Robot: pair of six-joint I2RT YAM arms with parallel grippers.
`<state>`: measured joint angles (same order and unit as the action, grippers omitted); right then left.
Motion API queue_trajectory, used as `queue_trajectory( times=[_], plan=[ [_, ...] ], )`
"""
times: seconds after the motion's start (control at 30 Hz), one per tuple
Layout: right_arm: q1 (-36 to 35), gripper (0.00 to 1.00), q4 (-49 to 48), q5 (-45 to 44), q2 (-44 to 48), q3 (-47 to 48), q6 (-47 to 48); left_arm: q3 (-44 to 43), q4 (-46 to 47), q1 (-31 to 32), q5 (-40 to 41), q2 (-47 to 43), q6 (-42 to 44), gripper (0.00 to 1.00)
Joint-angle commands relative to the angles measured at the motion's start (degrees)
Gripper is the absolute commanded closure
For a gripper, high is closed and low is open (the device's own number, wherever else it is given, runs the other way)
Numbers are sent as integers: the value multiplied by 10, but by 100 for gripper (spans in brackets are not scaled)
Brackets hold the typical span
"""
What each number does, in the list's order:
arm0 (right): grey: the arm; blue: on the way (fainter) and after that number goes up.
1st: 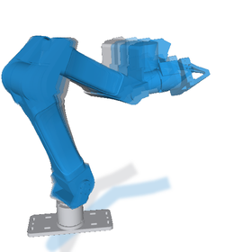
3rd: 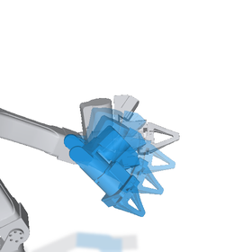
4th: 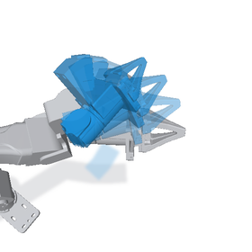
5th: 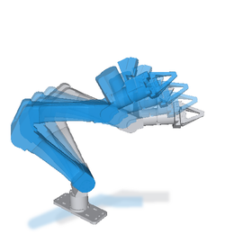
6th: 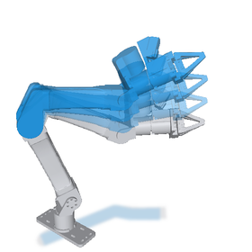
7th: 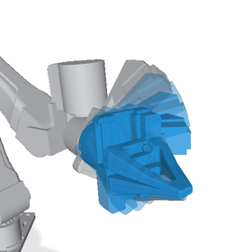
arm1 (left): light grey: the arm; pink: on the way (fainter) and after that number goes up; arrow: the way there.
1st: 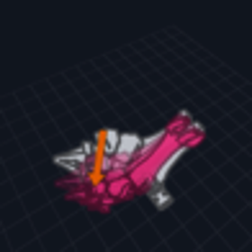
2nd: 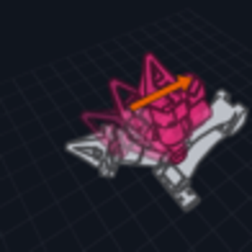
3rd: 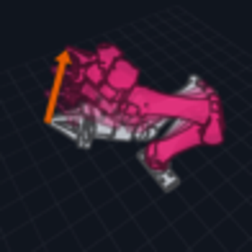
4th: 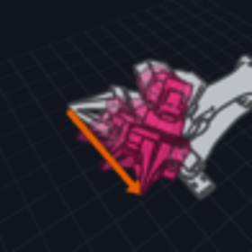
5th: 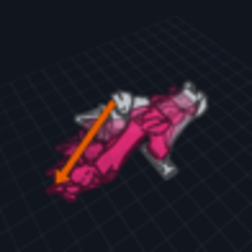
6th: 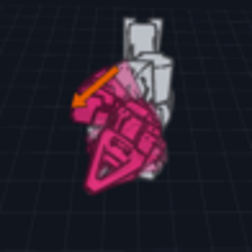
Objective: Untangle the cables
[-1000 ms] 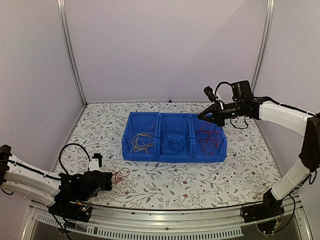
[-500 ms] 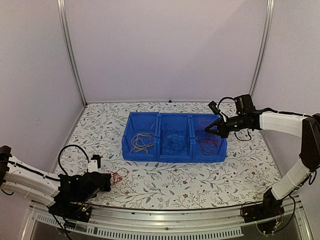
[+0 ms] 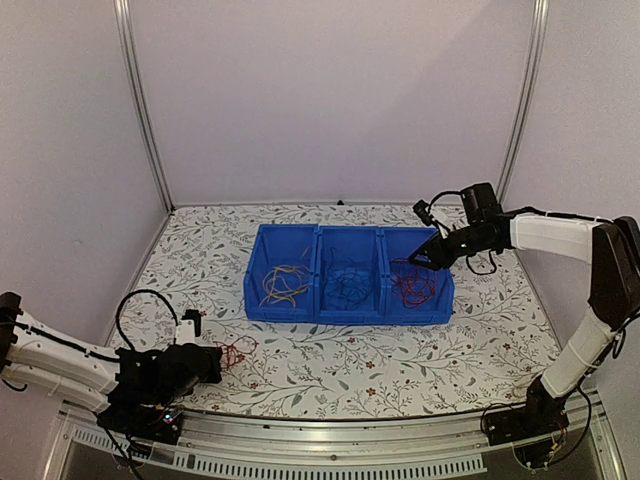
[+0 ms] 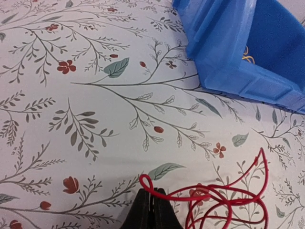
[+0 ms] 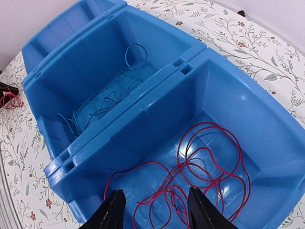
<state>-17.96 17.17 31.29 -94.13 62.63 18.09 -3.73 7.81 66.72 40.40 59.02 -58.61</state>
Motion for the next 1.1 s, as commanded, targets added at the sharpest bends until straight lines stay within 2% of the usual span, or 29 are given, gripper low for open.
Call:
queue_trajectory(
  times=[0.0, 0.1, 0.23, 0.33, 0.5, 0.73, 0.9, 1.07],
  plan=[
    [0, 48, 9, -22, 83, -1, 22, -12, -20, -7, 0, -18, 4, 100],
    [-4, 44, -2, 17, 139, -16, 43, -23, -23, -6, -7, -31, 32, 100],
    [-55, 42, 8, 54, 174, -20, 93, -36, 42, -4, -57, -55, 145, 100],
    [-111, 42, 33, 79, 170, -7, 126, -36, 116, -2, -122, -74, 217, 100],
    [-209, 40, 56, 90, 124, 27, 142, -64, 181, 0, -201, -71, 269, 100],
    [-285, 37, 75, 121, 43, 84, 145, -175, 181, 18, -268, 33, 310, 100],
    [-295, 34, 67, 188, 27, 84, 123, -268, 152, 40, -268, 121, 337, 100],
    [-298, 31, 63, 211, 36, 59, 131, -326, 135, 47, -269, 183, 353, 100]
  ],
)
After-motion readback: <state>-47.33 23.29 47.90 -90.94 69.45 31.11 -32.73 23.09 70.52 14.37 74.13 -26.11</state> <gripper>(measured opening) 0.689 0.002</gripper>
